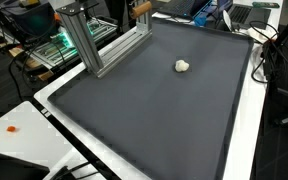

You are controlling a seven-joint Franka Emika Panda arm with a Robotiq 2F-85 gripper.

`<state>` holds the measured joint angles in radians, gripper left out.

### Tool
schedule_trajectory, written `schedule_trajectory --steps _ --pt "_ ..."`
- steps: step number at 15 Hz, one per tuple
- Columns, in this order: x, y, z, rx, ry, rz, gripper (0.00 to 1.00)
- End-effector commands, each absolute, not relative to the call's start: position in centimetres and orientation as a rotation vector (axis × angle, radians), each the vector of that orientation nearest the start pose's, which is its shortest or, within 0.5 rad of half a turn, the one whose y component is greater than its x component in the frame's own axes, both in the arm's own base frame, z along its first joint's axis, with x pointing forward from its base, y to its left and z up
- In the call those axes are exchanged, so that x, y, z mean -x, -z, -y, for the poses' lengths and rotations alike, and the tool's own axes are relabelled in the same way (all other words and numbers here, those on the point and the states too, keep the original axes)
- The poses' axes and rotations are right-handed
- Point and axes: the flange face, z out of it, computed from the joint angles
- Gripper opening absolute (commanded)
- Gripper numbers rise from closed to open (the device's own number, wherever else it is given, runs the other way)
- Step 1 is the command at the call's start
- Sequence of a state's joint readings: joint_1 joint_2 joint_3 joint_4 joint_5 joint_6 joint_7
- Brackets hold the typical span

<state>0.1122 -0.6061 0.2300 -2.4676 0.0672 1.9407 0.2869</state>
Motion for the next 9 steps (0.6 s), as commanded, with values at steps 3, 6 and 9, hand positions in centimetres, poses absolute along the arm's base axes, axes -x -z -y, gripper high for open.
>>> schedule_trajectory --steps 3,6,9 --pt "-39.0 -51.3 -13.8 3.170 0.255 0.014 0.35" --pt "-40.7 -50.8 -14.4 3.141 0.306 0.030 0.35" --pt "-42.5 -50.4 -14.9 3.093 0.428 0.056 0.35"
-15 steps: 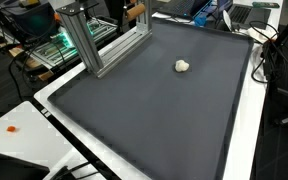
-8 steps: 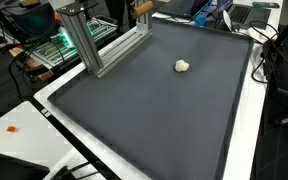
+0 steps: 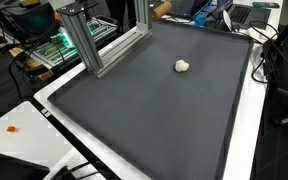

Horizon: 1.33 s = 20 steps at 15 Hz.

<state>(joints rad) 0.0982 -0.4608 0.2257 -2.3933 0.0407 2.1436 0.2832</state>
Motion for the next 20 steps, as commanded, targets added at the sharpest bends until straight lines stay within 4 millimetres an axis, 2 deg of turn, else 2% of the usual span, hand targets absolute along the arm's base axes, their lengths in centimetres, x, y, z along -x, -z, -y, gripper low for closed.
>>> schedule_trajectory --steps 1,5,6,12,13,20 --pt "-43.1 -50.2 -15.0 3.079 0.467 0.062 0.35" --pt "-44.8 -49.5 -15.0 3.052 0.521 0.076 0.35" --pt "-43.9 -49.2 -15.1 3.060 0.491 0.055 0.60" --pt "-44.7 -49.0 -15.1 3.054 0.492 0.059 0.60" --pt "-44.7 -49.1 -15.1 3.053 0.494 0.059 0.35" --pt "-48.7 -45.5 -13.6 3.076 0.497 0.044 0.35"
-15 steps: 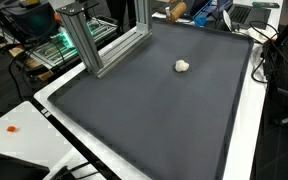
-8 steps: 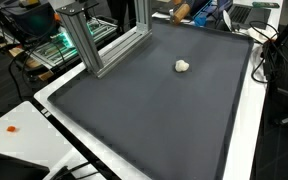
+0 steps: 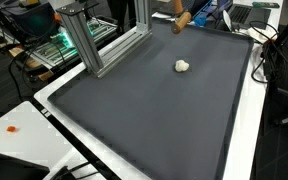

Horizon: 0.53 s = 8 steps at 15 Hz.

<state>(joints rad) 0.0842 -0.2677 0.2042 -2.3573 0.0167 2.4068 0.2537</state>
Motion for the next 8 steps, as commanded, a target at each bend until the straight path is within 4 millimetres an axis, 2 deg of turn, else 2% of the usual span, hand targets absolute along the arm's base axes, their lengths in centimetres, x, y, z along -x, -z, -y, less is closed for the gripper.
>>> schedule_trajectory --steps 1,8 --pt "-49.3 -44.9 -13.3 3.083 0.484 0.052 0.35" --pt "-53.0 -42.4 -11.4 3.135 0.452 0.060 0.35"
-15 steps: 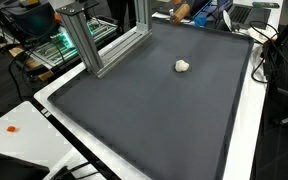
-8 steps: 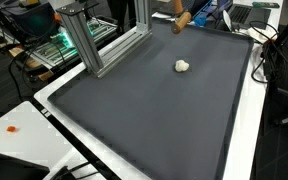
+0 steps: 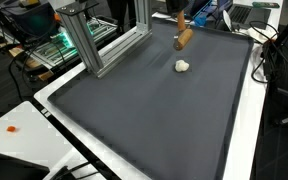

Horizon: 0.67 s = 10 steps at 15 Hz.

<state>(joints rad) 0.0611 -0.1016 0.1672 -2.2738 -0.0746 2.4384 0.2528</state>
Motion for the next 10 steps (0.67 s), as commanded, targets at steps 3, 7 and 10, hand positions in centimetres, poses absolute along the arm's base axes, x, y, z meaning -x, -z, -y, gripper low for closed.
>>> schedule_trajectory --steps 3,7,10 --pt "-54.2 -41.4 -10.7 3.147 0.437 0.053 0.35" --pt "-55.5 -39.9 -10.1 3.153 0.398 0.029 0.35" --pt "-56.3 -38.9 -9.8 3.159 0.361 0.020 0.35"
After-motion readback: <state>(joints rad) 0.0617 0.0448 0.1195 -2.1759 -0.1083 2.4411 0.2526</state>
